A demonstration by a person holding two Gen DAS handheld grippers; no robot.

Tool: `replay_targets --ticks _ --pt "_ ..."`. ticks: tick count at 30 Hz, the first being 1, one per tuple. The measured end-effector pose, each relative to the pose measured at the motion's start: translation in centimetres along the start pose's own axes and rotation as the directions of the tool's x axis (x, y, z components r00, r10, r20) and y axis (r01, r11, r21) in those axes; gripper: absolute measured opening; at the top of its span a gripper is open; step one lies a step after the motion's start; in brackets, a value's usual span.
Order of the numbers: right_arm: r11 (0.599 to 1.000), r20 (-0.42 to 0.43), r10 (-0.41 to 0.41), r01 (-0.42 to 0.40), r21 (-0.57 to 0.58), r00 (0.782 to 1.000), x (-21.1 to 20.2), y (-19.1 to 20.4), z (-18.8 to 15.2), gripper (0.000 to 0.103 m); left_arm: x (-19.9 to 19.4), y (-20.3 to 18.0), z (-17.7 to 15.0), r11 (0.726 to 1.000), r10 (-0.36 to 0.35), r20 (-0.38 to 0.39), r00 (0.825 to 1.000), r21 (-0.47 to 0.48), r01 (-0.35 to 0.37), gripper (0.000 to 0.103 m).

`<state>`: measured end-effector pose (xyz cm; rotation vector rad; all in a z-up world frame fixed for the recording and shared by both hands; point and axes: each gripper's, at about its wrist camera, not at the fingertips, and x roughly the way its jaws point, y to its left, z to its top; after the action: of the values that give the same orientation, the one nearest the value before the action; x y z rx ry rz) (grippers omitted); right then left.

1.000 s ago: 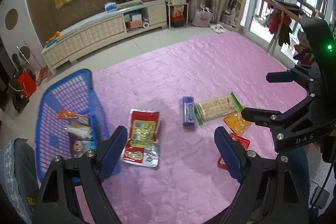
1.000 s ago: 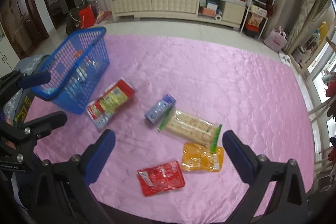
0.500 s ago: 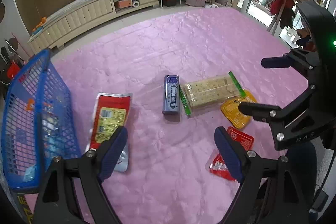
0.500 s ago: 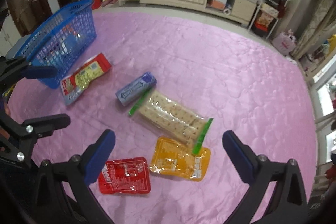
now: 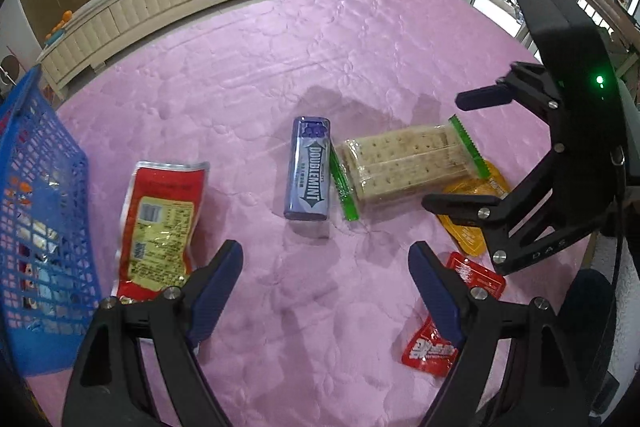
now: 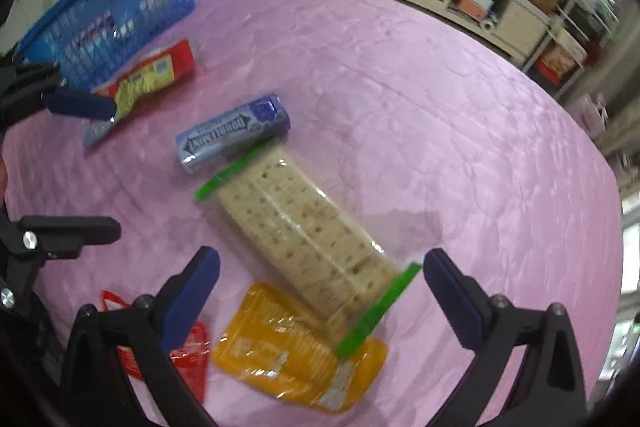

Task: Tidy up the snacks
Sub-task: 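Grasp the green-strip cracker pack with the right tool and lift it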

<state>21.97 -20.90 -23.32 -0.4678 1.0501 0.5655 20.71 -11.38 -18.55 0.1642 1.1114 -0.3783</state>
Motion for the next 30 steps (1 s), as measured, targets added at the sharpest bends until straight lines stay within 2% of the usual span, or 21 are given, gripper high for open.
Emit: replay_targets --ticks 4,7,10,13,15,16,17,23,30 --pt "0.997 0.002 0.022 -0.022 -0.072 1.000 1.1 -0.3 0.4 0.103 0.7 0.2 0.3 1.000 -0.006 -0.010 1.000 -0.007 0.006 0.083" --pt "0.989 -0.007 0.075 -0.076 -0.131 0.997 1.8 -0.3 0.8 0.102 1.1 0.4 0.5 1.000 -0.015 -0.012 1.000 -0.021 0.015 0.083" --pt "0.961 -0.037 0.125 -0.130 -0.243 0.992 2.3 0.4 1.1 0.094 1.2 1.1 0.5 1.000 -0.011 -0.015 1.000 -0.030 0.011 0.083" --pt "0.944 -0.061 0.178 -0.188 -0.271 0.982 2.3 0.5 1.5 0.087 1.3 1.6 0.2 0.999 -0.021 -0.015 1.000 -0.050 0.021 0.083" --pt "0.937 -0.071 0.182 -0.194 -0.290 0.981 2.2 0.7 1.8 0.081 1.4 1.9 0.1 0.998 -0.028 -0.013 1.000 -0.054 0.027 0.083" --pt "0.936 -0.070 0.181 -0.193 -0.294 0.981 2.1 0.8 2.0 0.075 1.2 1.9 -0.1 0.998 -0.031 -0.009 0.999 -0.054 0.031 0.083" --pt "0.939 -0.067 0.174 -0.186 -0.289 0.982 1.8 0.9 2.1 0.064 1.1 1.9 0.1 0.998 -0.033 -0.007 0.999 -0.054 0.033 0.083" --pt "0.961 -0.034 0.112 -0.117 -0.250 0.993 0.4 2.1 1.4 0.063 -1.0 1.7 -0.1 0.999 -0.036 0.026 0.999 -0.039 0.037 0.083" --pt "0.991 0.049 0.065 -0.059 -0.123 0.997 -5.0 2.3 -0.1 0.063 -4.4 0.9 -1.0 0.998 -0.065 0.074 0.995 0.025 0.064 0.083"
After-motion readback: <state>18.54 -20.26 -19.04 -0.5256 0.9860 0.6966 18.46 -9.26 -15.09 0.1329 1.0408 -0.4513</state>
